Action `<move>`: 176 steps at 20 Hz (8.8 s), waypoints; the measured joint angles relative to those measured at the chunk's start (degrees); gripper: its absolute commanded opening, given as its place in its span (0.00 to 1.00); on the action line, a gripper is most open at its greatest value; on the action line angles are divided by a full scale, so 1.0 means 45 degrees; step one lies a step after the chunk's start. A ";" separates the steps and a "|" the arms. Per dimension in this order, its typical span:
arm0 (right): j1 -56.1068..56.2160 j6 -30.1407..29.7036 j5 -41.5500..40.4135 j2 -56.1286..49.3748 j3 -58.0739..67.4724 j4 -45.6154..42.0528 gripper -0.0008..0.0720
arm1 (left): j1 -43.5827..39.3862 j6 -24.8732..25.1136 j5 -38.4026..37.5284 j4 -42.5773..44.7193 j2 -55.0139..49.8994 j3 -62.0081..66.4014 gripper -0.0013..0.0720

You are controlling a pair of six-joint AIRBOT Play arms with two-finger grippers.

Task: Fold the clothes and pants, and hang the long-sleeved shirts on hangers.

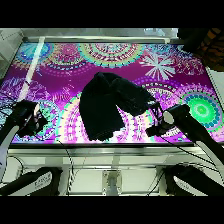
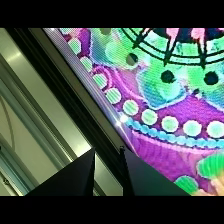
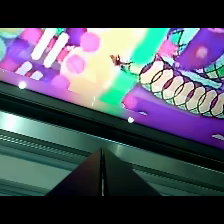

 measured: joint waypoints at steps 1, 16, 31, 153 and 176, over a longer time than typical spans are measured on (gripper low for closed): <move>0.0000 0.0000 0.0000 0.0000 0.0000 0.0000 0.03 | 0.0000 0.0000 -0.0005 0.0000 -0.0010 0.0000 0.30; 0.0000 0.0000 0.0005 0.0000 0.0000 0.0000 0.03 | 0.0000 0.0000 0.0000 0.0000 -0.0015 0.0000 0.30; 0.0000 0.0000 -0.0175 0.0000 0.0000 0.0005 0.03 | 0.0000 -0.0005 0.0248 -0.0146 -0.0010 0.0000 0.30; -1.2478 -0.4940 0.4163 0.0238 0.7441 0.7130 0.03 | -0.0578 1.2896 0.2574 0.2793 1.0817 0.2132 0.04; -1.2288 -0.4333 -0.2118 -0.6105 0.8767 0.9549 0.16 | -0.0612 1.3299 0.7009 -0.2331 -0.1797 0.5955 0.13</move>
